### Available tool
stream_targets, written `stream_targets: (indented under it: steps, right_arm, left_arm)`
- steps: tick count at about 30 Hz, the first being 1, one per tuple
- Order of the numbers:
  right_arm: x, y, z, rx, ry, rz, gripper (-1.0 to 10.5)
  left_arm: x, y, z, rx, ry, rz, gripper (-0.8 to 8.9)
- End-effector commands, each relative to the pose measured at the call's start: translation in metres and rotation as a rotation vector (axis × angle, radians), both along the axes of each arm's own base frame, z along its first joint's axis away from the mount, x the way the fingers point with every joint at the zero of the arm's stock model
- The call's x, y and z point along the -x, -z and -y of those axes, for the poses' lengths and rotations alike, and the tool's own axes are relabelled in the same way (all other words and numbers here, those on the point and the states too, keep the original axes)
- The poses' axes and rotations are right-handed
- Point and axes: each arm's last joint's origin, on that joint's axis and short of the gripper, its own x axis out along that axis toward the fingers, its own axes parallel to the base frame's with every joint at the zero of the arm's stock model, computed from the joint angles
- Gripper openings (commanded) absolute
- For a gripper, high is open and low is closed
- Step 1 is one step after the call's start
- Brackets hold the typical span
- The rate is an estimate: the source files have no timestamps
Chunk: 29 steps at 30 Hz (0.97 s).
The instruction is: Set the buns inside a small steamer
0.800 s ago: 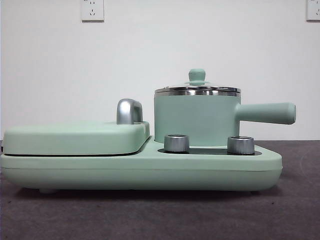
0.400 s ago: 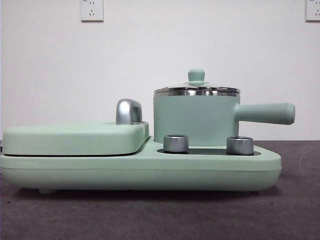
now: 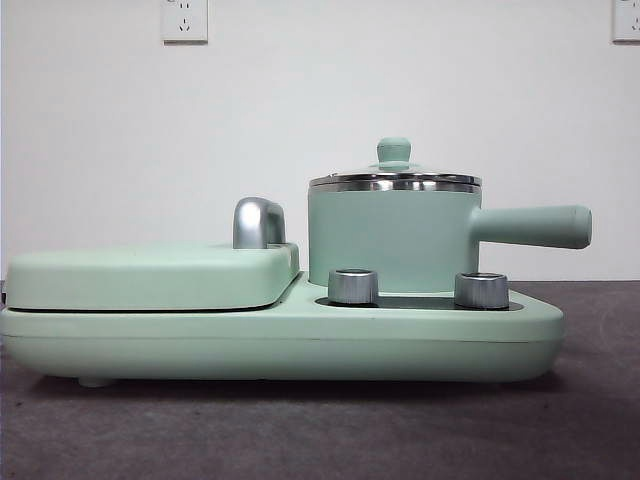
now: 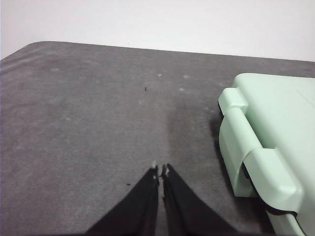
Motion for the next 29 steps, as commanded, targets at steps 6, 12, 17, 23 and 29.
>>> stream_targets:
  steps: [6, 12, 17, 23, 29]
  right_arm:
    - [-0.010, 0.042, 0.006, 0.056, 0.057, 0.042, 0.2]
    - [-0.017, 0.058, 0.006, 0.103, -0.014, 0.103, 0.2]
    - [-0.018, 0.066, 0.007, 0.117, -0.011, 0.054, 0.2]
    - [-0.017, 0.067, 0.007, 0.136, -0.011, 0.039, 0.2]
    - [-0.018, 0.067, 0.007, 0.136, -0.011, 0.045, 0.2]
  left_arm:
    - [-0.001, 0.007, 0.000, 0.006, -0.005, -0.022, 0.20]
    - [-0.001, 0.007, 0.000, 0.006, -0.005, -0.022, 0.20]
    - [-0.001, 0.007, 0.000, 0.006, -0.005, -0.022, 0.20]
    - [-0.001, 0.007, 0.000, 0.006, -0.005, -0.022, 0.20]
    - [-0.001, 0.007, 0.000, 0.006, -0.005, -0.022, 0.20]
